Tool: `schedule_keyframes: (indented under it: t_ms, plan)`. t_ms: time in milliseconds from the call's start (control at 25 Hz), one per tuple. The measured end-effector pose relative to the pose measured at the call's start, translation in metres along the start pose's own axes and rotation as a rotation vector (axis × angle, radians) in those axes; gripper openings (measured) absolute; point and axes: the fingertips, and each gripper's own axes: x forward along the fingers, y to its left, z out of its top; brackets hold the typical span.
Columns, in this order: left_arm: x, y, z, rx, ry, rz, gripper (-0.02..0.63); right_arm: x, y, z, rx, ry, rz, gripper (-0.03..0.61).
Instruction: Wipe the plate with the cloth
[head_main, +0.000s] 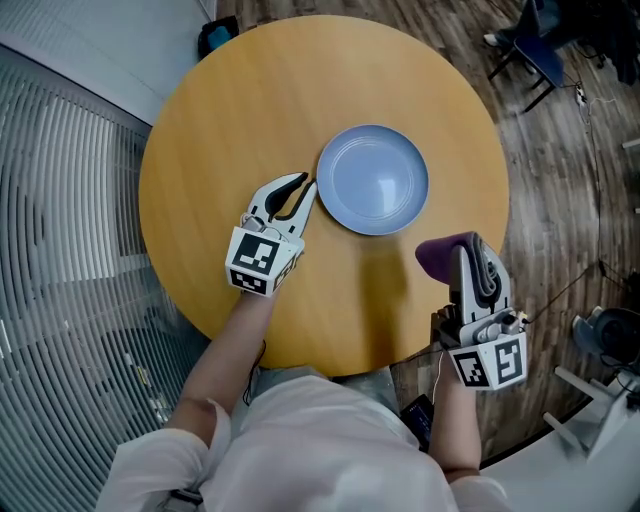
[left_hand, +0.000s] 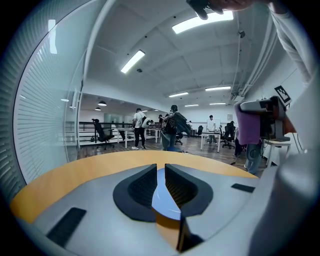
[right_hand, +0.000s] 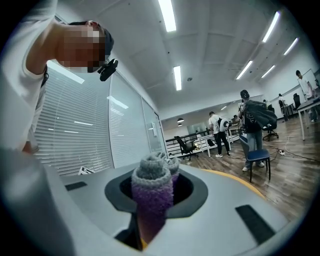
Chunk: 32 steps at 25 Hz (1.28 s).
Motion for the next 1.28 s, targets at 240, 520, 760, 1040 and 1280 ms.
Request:
schedule_keyframes:
  t_ms: [240, 520, 760, 1040, 1280]
  plan:
    - [0.015, 0.011, -0.018, -0.040, 0.024, 0.004, 0.077, 0.008, -0.005, -0.010, 0.000, 0.005, -0.002, 0.087]
    - [0.037, 0.016, -0.040, -0.117, 0.088, -0.005, 0.109, 0.011, -0.019, -0.015, 0.008, 0.017, -0.021, 0.087]
    - [0.053, 0.027, -0.066, -0.196, 0.155, -0.009, 0.137, 0.017, -0.019, -0.016, 0.015, 0.025, -0.023, 0.087]
    - [0.067, 0.031, -0.102, -0.279, 0.237, -0.013, 0.150, 0.017, -0.022, -0.029, 0.031, 0.042, -0.019, 0.087]
    - [0.080, 0.027, -0.105, -0.294, 0.272, -0.034, 0.178, 0.017, -0.023, -0.029, 0.043, 0.052, -0.008, 0.087]
